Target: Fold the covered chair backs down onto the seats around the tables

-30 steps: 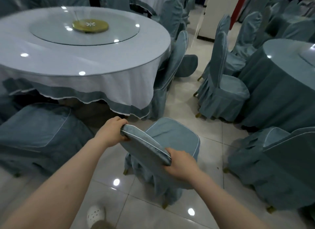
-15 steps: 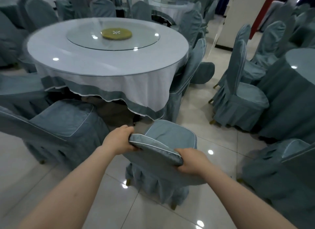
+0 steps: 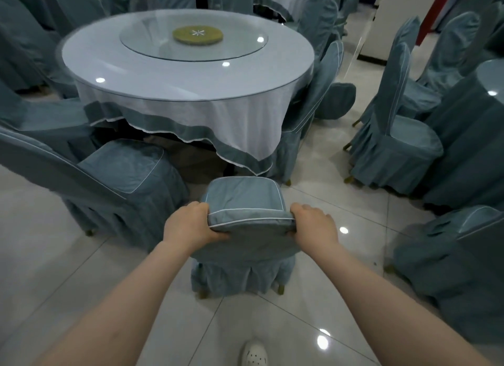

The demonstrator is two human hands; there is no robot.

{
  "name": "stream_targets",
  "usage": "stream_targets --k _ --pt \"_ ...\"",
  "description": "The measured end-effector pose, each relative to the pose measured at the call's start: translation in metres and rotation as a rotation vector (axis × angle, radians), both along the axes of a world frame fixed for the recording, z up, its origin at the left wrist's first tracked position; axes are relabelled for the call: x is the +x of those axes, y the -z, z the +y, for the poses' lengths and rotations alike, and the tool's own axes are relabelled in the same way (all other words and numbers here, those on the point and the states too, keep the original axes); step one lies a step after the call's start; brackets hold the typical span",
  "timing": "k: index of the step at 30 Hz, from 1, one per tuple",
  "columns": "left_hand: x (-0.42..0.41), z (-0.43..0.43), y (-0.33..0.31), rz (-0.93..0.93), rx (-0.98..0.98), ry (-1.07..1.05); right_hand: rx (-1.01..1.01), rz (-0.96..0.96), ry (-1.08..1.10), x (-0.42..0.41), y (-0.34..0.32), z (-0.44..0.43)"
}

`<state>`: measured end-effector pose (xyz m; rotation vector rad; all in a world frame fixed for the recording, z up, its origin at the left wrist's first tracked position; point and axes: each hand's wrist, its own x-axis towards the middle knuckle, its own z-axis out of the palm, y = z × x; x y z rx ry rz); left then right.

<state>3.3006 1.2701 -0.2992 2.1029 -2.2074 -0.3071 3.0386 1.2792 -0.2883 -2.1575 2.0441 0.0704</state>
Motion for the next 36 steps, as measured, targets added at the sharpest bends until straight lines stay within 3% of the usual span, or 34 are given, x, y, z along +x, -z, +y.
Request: stream_targets --k 4,11,36 --pt "-0.011 0.008 0.003 -0.162 -0.05 -0.002 0.026 -0.017 0.054 0.006 -0.006 -0.004" --pt "-0.027 -0.01 -0.005 -0.282 0.057 -0.042 0.074 0.01 0.087 -0.003 -0.01 -0.023" --pt "-0.122 -0.129 -0.005 -0.302 0.137 -0.366 0.094 -0.048 -0.219 -0.089 -0.008 -0.204"
